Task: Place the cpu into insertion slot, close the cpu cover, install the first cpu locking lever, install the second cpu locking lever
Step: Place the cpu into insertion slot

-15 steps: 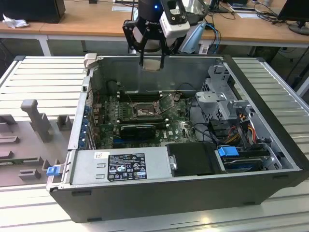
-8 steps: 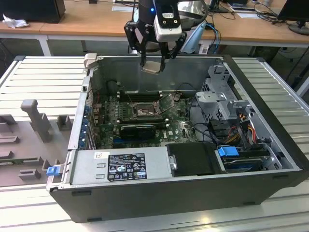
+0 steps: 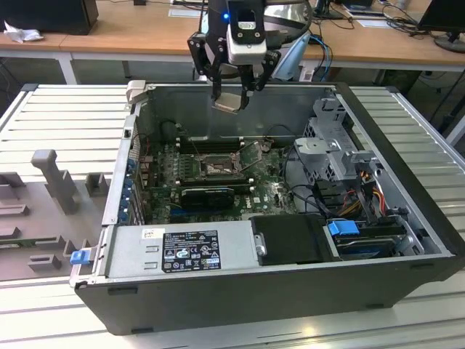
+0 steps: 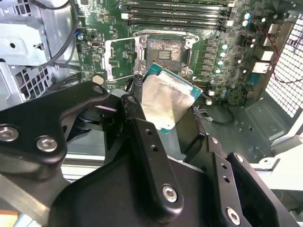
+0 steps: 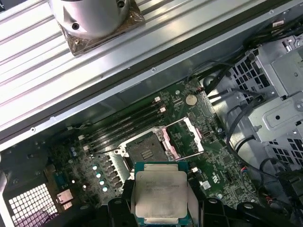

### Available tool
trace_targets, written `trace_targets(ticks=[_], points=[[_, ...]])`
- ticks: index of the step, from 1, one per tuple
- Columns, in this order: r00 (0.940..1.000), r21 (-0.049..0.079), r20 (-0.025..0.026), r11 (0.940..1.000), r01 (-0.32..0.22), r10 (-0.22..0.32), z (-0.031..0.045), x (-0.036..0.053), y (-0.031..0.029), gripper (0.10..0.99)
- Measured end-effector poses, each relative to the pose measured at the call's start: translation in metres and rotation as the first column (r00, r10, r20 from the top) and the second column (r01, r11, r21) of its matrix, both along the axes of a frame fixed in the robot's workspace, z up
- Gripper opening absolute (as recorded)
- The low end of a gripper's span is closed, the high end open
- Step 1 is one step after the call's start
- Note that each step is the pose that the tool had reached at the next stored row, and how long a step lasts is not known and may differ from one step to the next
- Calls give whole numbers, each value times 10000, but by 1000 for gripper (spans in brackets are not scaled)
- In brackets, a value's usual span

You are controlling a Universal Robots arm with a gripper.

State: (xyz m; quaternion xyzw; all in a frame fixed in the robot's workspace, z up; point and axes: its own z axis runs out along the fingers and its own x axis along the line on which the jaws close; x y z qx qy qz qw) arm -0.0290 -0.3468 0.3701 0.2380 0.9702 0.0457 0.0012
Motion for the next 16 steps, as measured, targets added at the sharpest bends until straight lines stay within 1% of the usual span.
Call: trace_targets(ticks=[3, 16], points=[[10000, 1, 0, 10000, 44, -44, -4, -31, 1, 529], [9984, 2, 0, 9984, 570, -570, -19, -31, 0, 529]])
